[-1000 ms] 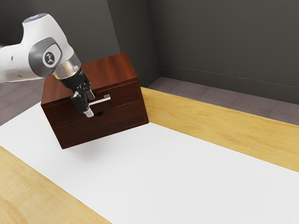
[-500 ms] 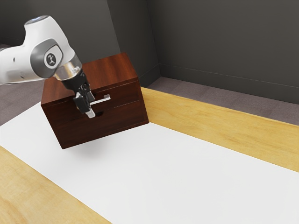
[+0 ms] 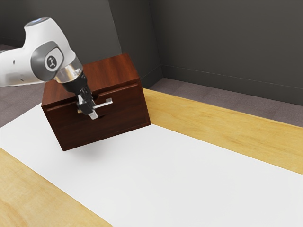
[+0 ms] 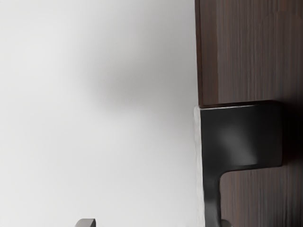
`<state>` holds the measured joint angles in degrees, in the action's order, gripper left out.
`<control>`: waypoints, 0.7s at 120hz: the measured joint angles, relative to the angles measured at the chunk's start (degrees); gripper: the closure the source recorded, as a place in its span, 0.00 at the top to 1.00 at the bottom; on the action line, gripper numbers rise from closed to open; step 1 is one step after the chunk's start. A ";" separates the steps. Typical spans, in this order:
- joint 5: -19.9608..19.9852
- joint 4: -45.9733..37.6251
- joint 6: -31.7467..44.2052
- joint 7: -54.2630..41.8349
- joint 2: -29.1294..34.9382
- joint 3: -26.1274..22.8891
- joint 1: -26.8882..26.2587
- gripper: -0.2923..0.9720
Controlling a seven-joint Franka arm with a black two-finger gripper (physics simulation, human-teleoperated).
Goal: Pull the drawer handle with one arm to open the drawer
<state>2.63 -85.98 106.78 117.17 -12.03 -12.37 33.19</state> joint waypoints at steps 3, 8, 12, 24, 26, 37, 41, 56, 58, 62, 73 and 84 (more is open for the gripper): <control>0.00 -0.40 0.21 0.06 0.17 0.03 -0.09 0.43; 0.04 -1.14 0.58 0.14 0.51 0.09 -0.30 0.43; 0.05 -1.65 0.89 0.20 0.72 0.09 -0.45 0.42; -0.04 -2.78 1.64 0.41 1.46 -0.06 -0.50 0.42; -0.04 -3.06 1.74 0.44 1.68 -0.09 -0.51 0.42; -0.05 -4.66 2.35 0.61 2.90 -0.23 -0.58 0.42; -0.04 -5.31 2.61 0.67 3.41 -0.27 -0.62 0.41; 0.12 -7.73 3.49 0.82 5.11 -0.28 -0.92 0.41; 0.16 -8.04 3.63 0.83 5.29 -0.22 -1.02 0.41; 0.20 -8.47 3.89 0.86 5.61 -0.20 -1.08 0.41; 0.28 -9.95 4.44 0.95 6.84 -0.29 -1.17 0.41; 0.30 -11.83 5.11 1.04 8.30 -0.32 -1.49 0.41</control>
<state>2.93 -97.81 111.88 118.21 -3.73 -12.69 31.70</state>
